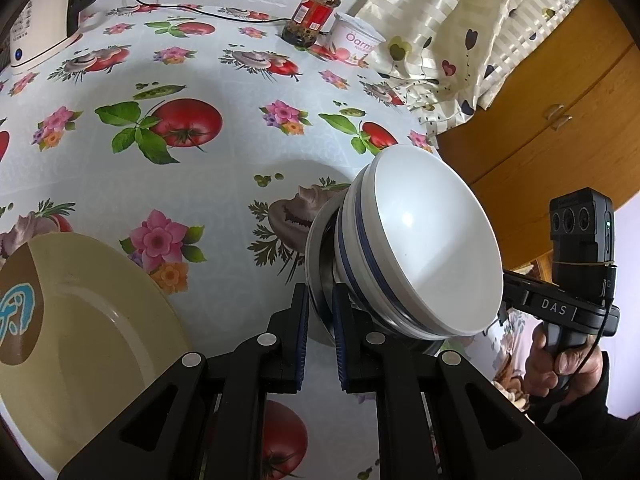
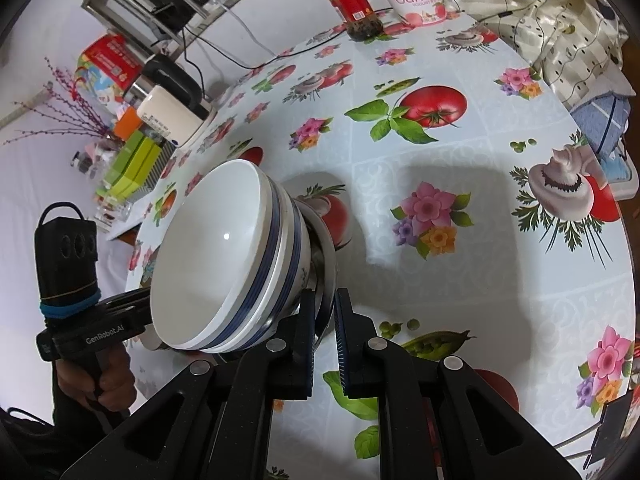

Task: Organize plates and bowls
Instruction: 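Carry the nested bowl stack with both grippers over the beige plate stack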

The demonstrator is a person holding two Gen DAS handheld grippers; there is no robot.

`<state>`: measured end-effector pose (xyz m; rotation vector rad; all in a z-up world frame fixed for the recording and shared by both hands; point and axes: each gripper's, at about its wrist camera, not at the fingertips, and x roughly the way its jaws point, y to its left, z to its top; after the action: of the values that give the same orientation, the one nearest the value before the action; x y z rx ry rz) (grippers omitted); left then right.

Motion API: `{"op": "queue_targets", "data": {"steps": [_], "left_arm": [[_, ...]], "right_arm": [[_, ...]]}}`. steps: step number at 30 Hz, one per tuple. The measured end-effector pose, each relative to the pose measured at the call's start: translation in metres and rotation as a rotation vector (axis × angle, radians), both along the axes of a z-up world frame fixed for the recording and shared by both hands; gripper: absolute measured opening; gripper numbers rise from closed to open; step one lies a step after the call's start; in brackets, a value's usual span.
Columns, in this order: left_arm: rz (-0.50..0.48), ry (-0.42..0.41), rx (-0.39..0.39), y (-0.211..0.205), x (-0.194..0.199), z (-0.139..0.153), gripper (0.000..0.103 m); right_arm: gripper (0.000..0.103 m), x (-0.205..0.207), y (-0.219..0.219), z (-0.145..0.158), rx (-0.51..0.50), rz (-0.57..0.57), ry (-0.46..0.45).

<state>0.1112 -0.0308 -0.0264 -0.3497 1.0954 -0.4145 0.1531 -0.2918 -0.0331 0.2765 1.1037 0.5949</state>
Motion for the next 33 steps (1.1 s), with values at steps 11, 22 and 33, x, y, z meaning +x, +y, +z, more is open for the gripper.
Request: {"op": "queue_targets", "data": {"steps": [11, 22, 33], "left_arm": [[0.016, -0.024, 0.011, 0.008, -0.002, 0.014, 0.012], [0.047, -0.046, 0.023, 0.021, -0.008, 0.026, 0.012], [0.096, -0.069, 0.038, 0.041, -0.016, 0.037, 0.012]], "right_arm": [[0.01, 0.002, 0.007, 0.011, 0.01, 0.014, -0.019], [0.01, 0.001, 0.021, 0.02, 0.018, 0.042, -0.036], [0.01, 0.003, 0.042, 0.028, 0.026, 0.085, -0.048]]}}
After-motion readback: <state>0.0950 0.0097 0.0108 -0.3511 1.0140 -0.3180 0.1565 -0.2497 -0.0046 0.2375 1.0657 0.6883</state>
